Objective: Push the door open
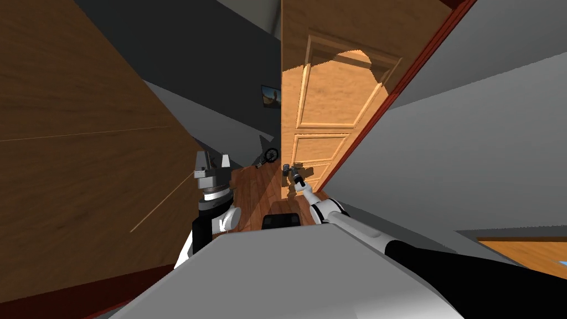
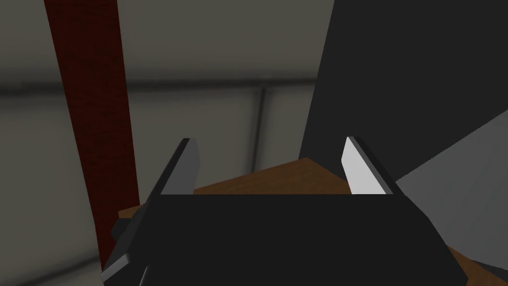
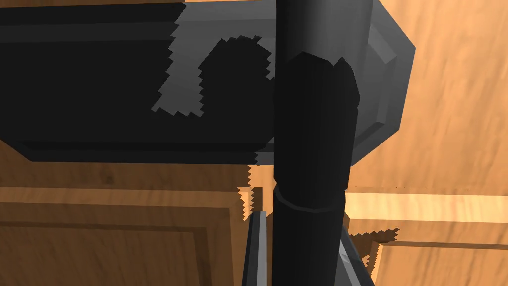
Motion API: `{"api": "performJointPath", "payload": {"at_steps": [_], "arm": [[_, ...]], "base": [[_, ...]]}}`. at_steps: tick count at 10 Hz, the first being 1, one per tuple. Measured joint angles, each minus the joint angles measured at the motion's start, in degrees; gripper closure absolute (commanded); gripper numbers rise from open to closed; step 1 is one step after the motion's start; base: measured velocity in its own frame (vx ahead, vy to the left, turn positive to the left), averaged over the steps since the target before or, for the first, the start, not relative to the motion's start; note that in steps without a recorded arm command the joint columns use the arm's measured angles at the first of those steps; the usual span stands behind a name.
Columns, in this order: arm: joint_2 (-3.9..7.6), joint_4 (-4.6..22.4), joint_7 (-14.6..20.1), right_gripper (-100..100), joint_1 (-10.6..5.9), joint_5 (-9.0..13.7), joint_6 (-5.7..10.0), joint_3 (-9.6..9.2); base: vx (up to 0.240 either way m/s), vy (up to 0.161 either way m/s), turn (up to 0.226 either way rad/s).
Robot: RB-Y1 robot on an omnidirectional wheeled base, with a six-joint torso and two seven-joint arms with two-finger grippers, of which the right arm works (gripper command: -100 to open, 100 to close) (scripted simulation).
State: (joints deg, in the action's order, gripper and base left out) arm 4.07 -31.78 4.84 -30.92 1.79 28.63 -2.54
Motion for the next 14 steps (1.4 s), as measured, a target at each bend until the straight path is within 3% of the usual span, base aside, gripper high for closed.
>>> {"api": "performJointPath", "payload": {"at_steps": [1, 2, 3, 5, 6, 7, 9, 10, 11, 13, 14], "arm": [[0.22, -3.6, -0.4, 100, 2.27, 0.1, -1.63, 0.5], [0.55, -3.6, -0.6, 100, 1.91, 0.3, -1.85, 1.03], [0.8, -0.3, -0.6, 100, -0.32, 0.6, 0.12, 1.56], [1.45, 5.3, -0.7, 100, -2.83, 1.1, 2.98, 2.82], [1.42, 2.0, -1.0, 100, -0.89, 1.1, 1.44, 2.91], [1.33, 0.4, -1.4, 100, 0.08, 1.2, 0.12, 3.43], [1.98, 3.0, -1.7, 100, -0.99, 1.8, 1.12, 4.74], [2.36, 3.0, -1.6, 100, -1.01, 1.9, 1.36, 5.07], [2.53, 1.2, -1.6, 100, -0.35, 1.9, 0.63, 5.17], [2.83, 1.5, -2.0, 100, -0.44, 2.3, 0.5, 6.22], [2.82, 0.4, -2.4, 100, 0.36, 2.5, -0.04, 6.8]], "base": [[0.102, 0.128, -0.06], [0.03, 0.034, -0.003], [0.104, 0.117, -0.035], [0.087, 0.087, -0.046], [0.108, 0.105, -0.067], [0.127, 0.15, -0.093], [0.124, 0.127, -0.055], [0.048, 0.047, -0.011], [0.083, 0.087, -0.029], [0.128, 0.139, -0.088], [0.14, 0.172, -0.086]]}}
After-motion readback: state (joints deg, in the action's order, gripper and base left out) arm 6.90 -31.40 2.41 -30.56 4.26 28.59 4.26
